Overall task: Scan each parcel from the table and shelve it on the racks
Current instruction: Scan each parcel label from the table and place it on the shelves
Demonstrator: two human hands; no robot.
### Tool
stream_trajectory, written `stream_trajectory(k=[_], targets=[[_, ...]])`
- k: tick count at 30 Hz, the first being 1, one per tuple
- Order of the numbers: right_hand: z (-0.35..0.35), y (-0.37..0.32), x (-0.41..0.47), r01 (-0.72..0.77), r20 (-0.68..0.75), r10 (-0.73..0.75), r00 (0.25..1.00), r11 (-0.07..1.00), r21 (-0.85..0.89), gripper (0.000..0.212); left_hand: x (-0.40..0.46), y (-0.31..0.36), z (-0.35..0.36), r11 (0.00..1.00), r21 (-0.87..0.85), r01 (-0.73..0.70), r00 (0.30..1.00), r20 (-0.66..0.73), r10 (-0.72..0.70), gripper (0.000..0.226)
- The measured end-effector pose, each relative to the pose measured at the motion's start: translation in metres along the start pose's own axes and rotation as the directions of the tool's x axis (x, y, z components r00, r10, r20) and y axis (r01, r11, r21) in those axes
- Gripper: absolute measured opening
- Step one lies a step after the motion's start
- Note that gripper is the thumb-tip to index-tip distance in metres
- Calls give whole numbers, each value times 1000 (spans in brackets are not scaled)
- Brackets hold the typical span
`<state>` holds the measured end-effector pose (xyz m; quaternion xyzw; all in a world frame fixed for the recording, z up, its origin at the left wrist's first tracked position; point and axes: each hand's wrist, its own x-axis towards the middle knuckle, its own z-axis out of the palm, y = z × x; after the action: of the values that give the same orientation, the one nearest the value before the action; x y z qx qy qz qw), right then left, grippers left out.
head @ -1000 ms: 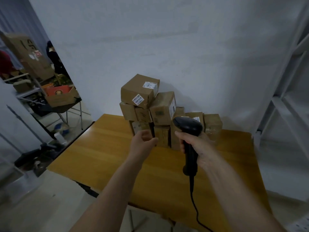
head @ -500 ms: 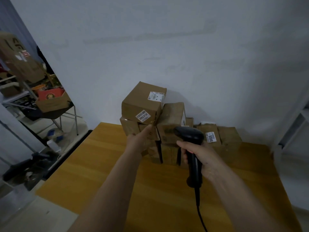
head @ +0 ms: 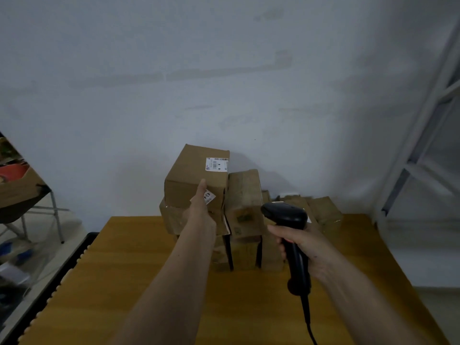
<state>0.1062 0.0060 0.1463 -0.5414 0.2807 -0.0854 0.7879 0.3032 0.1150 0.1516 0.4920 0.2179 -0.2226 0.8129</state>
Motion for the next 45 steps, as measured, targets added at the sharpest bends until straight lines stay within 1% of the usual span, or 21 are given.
stream_trajectory(k=[3,6,10,13,16,20,21,23,26,27,29,31,32,34,37,40,45], targets=[[1,-1,0,18,-14,-18,1000,1000,3,30,2,2,6,1000,-22,-8,1000,-24,7,77],[0,-3,1,32,-25,-32,999,999,9,33,5,6,9,1000,1,3,1000,-23,-3,72],[-1,-6,0,37,-33,-37,999,999,-3,32,6,9,12,998,59,29,999,-40,-27,60],[-2,-6,-1,41,-39,-41,998,999,1,29,7,7,12,997,71,36,999,-10,-35,53],[-4,-8,-3,37,-54,-37,998,999,5,27,2,4,10,996,79,32,999,-8,-31,52],[-7,-15,-4,42,-68,-42,997,999,5,22,-11,5,8,998,49,-30,999,-11,31,57],[-7,-17,-5,53,-69,-53,996,999,-11,22,-16,6,8,998,45,-41,999,10,41,59],[-7,-22,-7,90,-68,-94,993,995,-52,26,-26,11,10,997,59,-58,994,95,53,62],[-7,-31,-13,186,-66,-196,978,974,-133,33,-37,22,15,988,108,-106,950,304,69,63],[-7,-34,-16,225,-70,-239,969,960,-168,33,-39,25,16,980,138,-141,927,365,82,61],[-9,-40,-21,289,-83,-313,946,933,-214,29,-42,30,16,961,173,-218,877,467,115,48],[-10,-43,-27,325,-88,-353,931,916,-236,25,-41,34,14,942,173,-287,813,564,144,33],[-11,-44,-31,338,-82,-367,927,908,-250,24,-40,36,14,935,172,-311,787,598,151,30],[-14,-44,-38,358,-49,-387,921,888,-289,24,-36,40,15,921,178,-347,757,633,163,30],[-17,-44,-46,369,-6,-396,918,861,-350,16,-32,44,19,913,177,-368,741,648,173,30],[-20,-45,-51,361,-39,-406,913,850,-384,11,-32,41,24,918,164,-362,734,657,172,31],[-24,-45,-56,344,-55,-402,914,840,-418,12,-33,33,28,925,158,-344,726,670,155,37]])
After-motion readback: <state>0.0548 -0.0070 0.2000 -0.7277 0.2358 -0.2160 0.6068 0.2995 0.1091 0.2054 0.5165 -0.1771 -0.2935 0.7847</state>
